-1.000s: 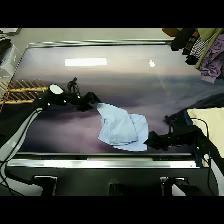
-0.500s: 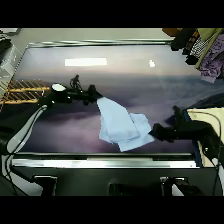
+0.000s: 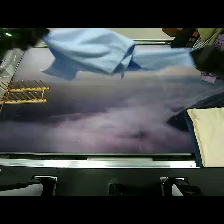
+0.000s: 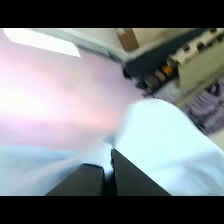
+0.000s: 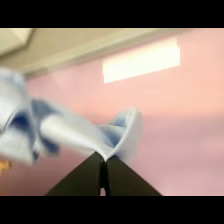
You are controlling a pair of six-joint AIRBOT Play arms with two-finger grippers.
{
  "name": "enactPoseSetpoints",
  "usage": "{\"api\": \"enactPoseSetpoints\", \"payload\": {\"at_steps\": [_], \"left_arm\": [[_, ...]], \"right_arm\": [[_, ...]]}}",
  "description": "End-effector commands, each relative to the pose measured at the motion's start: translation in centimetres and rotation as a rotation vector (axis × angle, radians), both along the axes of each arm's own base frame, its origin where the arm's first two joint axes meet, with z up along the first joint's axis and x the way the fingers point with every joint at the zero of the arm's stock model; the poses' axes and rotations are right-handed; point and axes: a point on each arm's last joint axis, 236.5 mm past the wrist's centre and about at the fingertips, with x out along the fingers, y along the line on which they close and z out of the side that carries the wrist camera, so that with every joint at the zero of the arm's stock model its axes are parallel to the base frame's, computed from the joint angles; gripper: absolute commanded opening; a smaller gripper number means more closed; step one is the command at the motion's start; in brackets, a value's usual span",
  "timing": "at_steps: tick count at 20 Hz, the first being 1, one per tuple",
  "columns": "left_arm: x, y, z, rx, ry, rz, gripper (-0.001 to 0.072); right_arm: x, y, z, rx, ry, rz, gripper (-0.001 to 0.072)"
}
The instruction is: Fold the clothes and pants, and hang the long-sleeved shirts on hangers.
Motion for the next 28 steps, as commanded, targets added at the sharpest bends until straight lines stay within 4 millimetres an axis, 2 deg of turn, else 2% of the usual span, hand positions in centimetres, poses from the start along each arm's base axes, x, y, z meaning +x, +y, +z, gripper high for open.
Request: {"api": "enactPoseSetpoints", "payload": {"at_steps": [1,5,7,9,11,12,13,15,17,20,22,24,26,28], "left_arm": [[-5.5,6.1,8.5,0.125,-0.154,0.232,0.0016],[-12.4,6.1,12.5,0.148,-0.206,0.265,0.0016],[-15.1,6.9,13.3,0.148,-0.199,0.317,0.0017],[-16.8,7.4,13.7,0.179,-0.205,0.343,0.0017],[-16.8,7.4,12.7,0.193,-0.169,0.336,0.0017],[-16.3,7.2,11.2,0.199,-0.124,0.319,0.0018],[-15.7,6.8,9.2,0.207,-0.068,0.3,0.0018],[-13.9,5.6,3.5,0.22,0.076,0.245,0.0019],[-11.8,4.2,-4.1,0.232,0.244,0.193,0.0019],[-7.6,3.3,-17.1,0.224,0.439,0.198,0.0019],[-5.0,3.5,-25.4,0.219,0.547,0.228,0.0019],[-3.2,3.5,-32.4,0.217,0.661,0.236,0.0019],[-1.9,3.0,-37.4,0.2,0.752,0.226,0.0019],[-1.2,2.5,-40.6,0.183,0.817,0.218,0.0024]], "right_arm": [[-3.4,0.1,10.8,-0.026,-0.25,-0.02,0.0032],[-9.0,1.0,17.8,-0.042,-0.433,-0.011,0.0032],[-11.7,1.1,19.9,-0.047,-0.492,-0.027,0.0032],[-12.7,0.6,19.9,-0.05,-0.484,-0.054,0.0032],[-11.5,-0.2,17.3,-0.071,-0.374,-0.084,0.0032],[-10.4,-0.3,15.4,-0.06,-0.292,-0.08,0.0032],[-9.0,-0.2,13.0,-0.04,-0.185,-0.065,0.0032],[-6.0,0.0,7.0,-0.002,0.063,-0.035,0.0032],[-2.7,-0.1,0.6,0.005,0.292,-0.009,0.0033],[3.4,-1.0,-9.3,0.024,0.54,0.001,0.0033],[7.5,-2.1,-15.6,0.041,0.639,-0.026,0.0032],[11.5,-2.8,-21.1,0.073,0.694,-0.052,0.0032],[14.4,-2.7,-24.9,0.134,0.714,-0.066,0.0032],[16.1,-2.3,-27.6,0.196,0.736,-0.068,0.0032]]}}
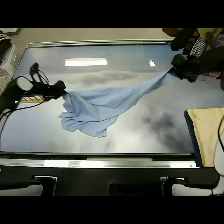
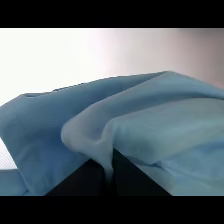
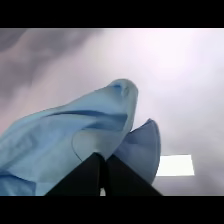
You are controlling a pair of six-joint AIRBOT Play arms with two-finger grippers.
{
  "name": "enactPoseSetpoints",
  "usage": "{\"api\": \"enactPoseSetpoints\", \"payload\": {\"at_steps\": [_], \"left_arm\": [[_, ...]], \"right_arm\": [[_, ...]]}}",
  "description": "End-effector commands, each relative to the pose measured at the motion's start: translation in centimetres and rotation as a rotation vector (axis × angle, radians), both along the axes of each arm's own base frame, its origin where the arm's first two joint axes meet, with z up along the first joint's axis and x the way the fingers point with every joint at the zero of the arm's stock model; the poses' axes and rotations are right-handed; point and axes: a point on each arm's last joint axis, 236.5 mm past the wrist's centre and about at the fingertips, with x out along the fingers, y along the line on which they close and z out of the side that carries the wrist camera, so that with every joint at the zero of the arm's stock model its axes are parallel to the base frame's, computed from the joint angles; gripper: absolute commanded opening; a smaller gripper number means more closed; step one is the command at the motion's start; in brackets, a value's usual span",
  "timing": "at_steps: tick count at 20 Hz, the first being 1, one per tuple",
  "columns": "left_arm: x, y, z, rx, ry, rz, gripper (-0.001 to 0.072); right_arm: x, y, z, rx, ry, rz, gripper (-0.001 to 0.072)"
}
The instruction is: Fold the clothes and pants, and hang the long-sleeved shirts on hangers.
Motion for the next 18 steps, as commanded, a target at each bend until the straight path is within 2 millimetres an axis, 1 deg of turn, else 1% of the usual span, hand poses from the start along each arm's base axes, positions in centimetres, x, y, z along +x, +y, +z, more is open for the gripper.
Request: {"api": "enactPoseSetpoints", "payload": {"at_steps": [1,2,3,4,6,8,9,10,11,12,13,14,15,17,18], "left_arm": [[1.2,-0.7,-7.4,-0.046,0.12,0.028,0.0061],[1.4,-0.9,-7.5,-0.063,0.133,0.028,0.0116],[1.6,-0.9,-7.0,-0.067,0.13,0.004,0.0336],[1.5,-0.6,-5.9,-0.065,0.127,-0.03,0.0529],[0.4,0.6,-2.6,-0.064,0.144,-0.097,0.0545],[-2.3,2.2,0.9,-0.069,0.172,-0.131,0.0544],[-4.3,2.9,2.3,-0.063,0.193,-0.154,0.0545],[-6.3,3.4,3.0,-0.051,0.217,-0.166,0.0544],[-8.5,3.7,3.2,-0.042,0.236,-0.163,0.0544],[-10.5,3.3,3.0,-0.061,0.252,-0.141,0.0544],[-12.6,1.7,2.6,-0.124,0.275,-0.094,0.0544],[-14.4,-0.5,1.9,-0.208,0.295,-0.057,0.0544],[-16.0,-3.1,1.4,-0.298,0.295,-0.043,0.0544],[-18.5,-8.5,-0.3,-0.444,0.29,-0.012,0.0545],[-19.6,-10.5,-1.4,-0.473,0.302,-0.006,0.0555]], "right_arm": [[3.6,0.4,-6.2,0.09,0.052,-0.046,0.0032],[3.7,0.5,-6.9,0.097,0.064,-0.048,0.0032],[3.7,0.5,-7.2,0.095,0.069,-0.045,0.0032],[3.7,0.5,-7.2,0.086,0.065,-0.031,0.0032],[3.1,0.8,-7.1,0.076,0.074,0.0,0.0032],[2.1,1.2,-7.0,0.068,0.094,0.04,0.0033],[1.6,1.4,-6.9,0.066,0.106,0.057,0.0033],[1.1,1.5,-6.8,0.066,0.119,0.068,0.0033],[0.6,1.7,-6.6,0.063,0.125,0.084,0.0033],[0.1,1.9,-6.4,0.058,0.131,0.105,0.0033],[-0.3,2.0,-6.3,0.056,0.139,0.12,0.0033],[-0.8,2.1,-6.2,0.055,0.151,0.135,0.0033],[-1.3,2.3,-6.2,0.055,0.165,0.153,0.0033],[-2.5,2.7,-6.4,0.059,0.207,0.184,0.0033],[-3.0,2.8,-6.5,0.062,0.225,0.195,0.0033]]}}
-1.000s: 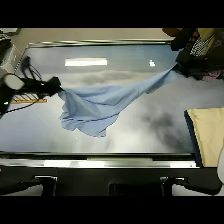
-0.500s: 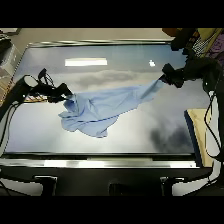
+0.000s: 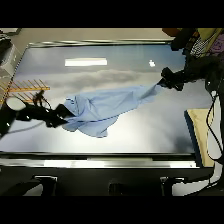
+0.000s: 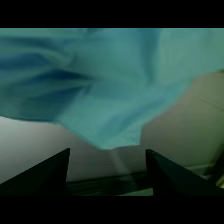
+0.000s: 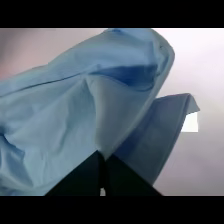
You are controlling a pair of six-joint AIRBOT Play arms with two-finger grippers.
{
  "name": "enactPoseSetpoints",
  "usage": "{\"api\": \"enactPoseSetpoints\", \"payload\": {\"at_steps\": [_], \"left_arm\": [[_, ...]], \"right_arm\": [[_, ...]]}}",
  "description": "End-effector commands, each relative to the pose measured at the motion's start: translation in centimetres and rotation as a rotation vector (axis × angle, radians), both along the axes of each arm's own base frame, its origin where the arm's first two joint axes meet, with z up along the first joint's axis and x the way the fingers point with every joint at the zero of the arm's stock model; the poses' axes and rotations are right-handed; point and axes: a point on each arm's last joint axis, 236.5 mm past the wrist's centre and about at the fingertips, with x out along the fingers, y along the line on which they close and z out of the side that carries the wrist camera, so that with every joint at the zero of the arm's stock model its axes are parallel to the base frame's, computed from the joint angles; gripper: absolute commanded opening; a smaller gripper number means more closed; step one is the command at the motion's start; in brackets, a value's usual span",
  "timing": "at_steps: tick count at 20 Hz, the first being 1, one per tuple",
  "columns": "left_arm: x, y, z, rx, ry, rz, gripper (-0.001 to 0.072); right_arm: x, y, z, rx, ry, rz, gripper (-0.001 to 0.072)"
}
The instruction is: Fold the clothes and pants, and hang the long-sleeved shirts on hangers.
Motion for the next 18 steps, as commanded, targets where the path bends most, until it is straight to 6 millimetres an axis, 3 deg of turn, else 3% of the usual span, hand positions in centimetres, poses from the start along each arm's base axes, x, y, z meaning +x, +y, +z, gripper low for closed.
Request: {"api": "enactPoseSetpoints", "payload": {"at_steps": [1,2,7,15,16,17,18], "left_arm": [[-4.4,-6.6,-2.8,-0.161,0.046,0.097,0.0656],[-5.2,-7.8,-4.2,-0.144,0.061,0.094,0.072],[-5.9,-11.0,-8.5,-0.091,0.096,0.126,0.072],[-3.6,-12.5,-10.8,-0.068,0.098,0.173,0.072],[-3.0,-12.7,-10.9,-0.068,0.096,0.174,0.0591],[-2.5,-13.0,-10.7,-0.072,0.087,0.172,0.0274],[-1.7,-13.5,-9.8,-0.08,0.05,0.151,0.0028]], "right_arm": [[-2.2,0.7,-0.3,0.007,0.072,0.064,0.0033],[-2.6,0.8,-0.4,0.008,0.084,0.072,0.0033],[-3.4,0.9,0.1,0.011,0.1,0.086,0.0033],[-3.8,1.0,1.6,0.004,0.073,0.091,0.0033],[-3.9,1.0,1.9,0.003,0.067,0.091,0.0033],[-3.9,1.0,2.1,0.002,0.063,0.091,0.0033],[-4.1,1.0,2.5,0.001,0.057,0.093,0.0033]]}}
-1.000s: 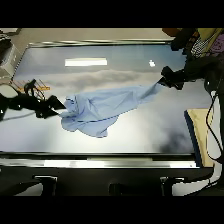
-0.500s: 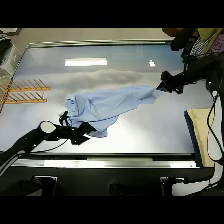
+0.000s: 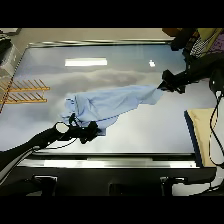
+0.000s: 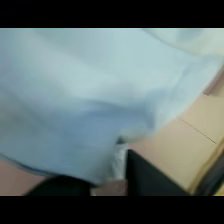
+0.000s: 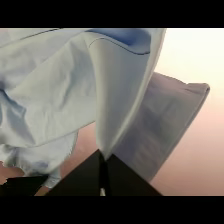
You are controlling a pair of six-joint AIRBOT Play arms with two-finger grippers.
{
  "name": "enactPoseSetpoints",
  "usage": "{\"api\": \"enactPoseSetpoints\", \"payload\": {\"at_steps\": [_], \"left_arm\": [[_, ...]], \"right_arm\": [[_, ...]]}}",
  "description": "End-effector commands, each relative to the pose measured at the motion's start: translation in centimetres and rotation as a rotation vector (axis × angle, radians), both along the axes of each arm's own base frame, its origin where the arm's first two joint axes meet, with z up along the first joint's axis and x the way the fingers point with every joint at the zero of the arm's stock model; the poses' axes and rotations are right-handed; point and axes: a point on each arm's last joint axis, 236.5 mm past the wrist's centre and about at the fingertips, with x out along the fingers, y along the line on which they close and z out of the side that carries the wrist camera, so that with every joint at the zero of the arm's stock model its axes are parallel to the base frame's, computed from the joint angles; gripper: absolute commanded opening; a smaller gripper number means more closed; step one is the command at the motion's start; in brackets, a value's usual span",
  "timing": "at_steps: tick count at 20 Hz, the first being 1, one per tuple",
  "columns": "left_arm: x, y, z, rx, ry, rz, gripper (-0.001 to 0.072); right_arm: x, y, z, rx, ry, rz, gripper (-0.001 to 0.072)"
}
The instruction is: Fold the clothes and pants, and hang the long-sleeved shirts on hangers.
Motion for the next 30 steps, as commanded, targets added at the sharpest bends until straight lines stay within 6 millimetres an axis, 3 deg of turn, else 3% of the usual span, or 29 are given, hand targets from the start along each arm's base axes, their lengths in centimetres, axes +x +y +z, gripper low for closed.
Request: {"api": "enactPoseSetpoints", "payload": {"at_steps": [1,3,5,7,10,12,14,16,18,20,22,23,25,27,30], "left_arm": [[2.5,-1.5,2.1,-0.03,-0.078,-0.022,0.0018],[4.4,-2.6,6.4,-0.074,-0.188,-0.088,0.0017],[6.6,-2.0,12.7,-0.103,-0.333,-0.133,0.0015],[8.8,1.3,20.8,-0.061,-0.531,-0.16,0.0015],[9.4,10.3,36.1,0.157,-0.91,-0.117,0.0015],[6.7,16.9,46.4,0.352,-1.152,0.005,0.0015],[1.9,22.4,54.7,0.549,-1.342,0.157,0.0016],[-3.5,25.7,59.7,0.708,-1.455,0.29,0.0016],[-7.8,26.6,61.8,0.785,-1.513,0.375,0.0017],[-10.3,26.9,62.6,0.803,-1.529,0.446,0.0016],[-10.8,27.2,62.6,0.795,-1.519,0.486,0.0016],[-10.4,27.4,62.3,0.79,-1.501,0.488,0.0017],[-7.9,27.8,60.4,0.753,-1.431,0.457,0.0019],[-3.8,27.6,56.4,0.671,-1.305,0.379,0.0019],[3.8,28.1,47.1,0.546,-1.057,0.25,0.0018]], "right_arm": [[-0.4,0.1,1.1,-0.004,-0.02,0.007,0.0032],[-0.6,0.1,2.8,-0.01,-0.065,0.008,0.0032],[-0.7,0.1,5.9,-0.033,-0.173,0.018,0.0032],[-1.2,-0.1,11.0,-0.069,-0.344,0.021,0.0032],[-4.6,-0.1,21.2,-0.123,-0.633,-0.009,0.0032],[-8.5,0.0,28.2,-0.151,-0.831,-0.054,0.0032],[-13.8,-0.5,34.5,-0.143,-0.987,-0.163,0.0032],[-19.6,-0.8,39.3,-0.098,-1.102,-0.279,0.0032],[-24.8,-0.7,42.4,-0.038,-1.195,-0.355,0.0032],[-28.9,-0.6,45.7,-0.002,-1.34,-0.386,0.0032],[-30.7,-1.3,48.4,0.031,-1.454,-0.442,0.0032],[-30.5,-1.7,48.9,0.047,-1.464,-0.47,0.0032],[-27.4,-2.4,47.9,0.034,-1.404,-0.481,0.0032],[-22.0,-2.8,45.5,0.034,-1.291,-0.475,0.0032],[-10.5,-3.9,37.7,0.007,-1.02,-0.462,0.0032]]}}
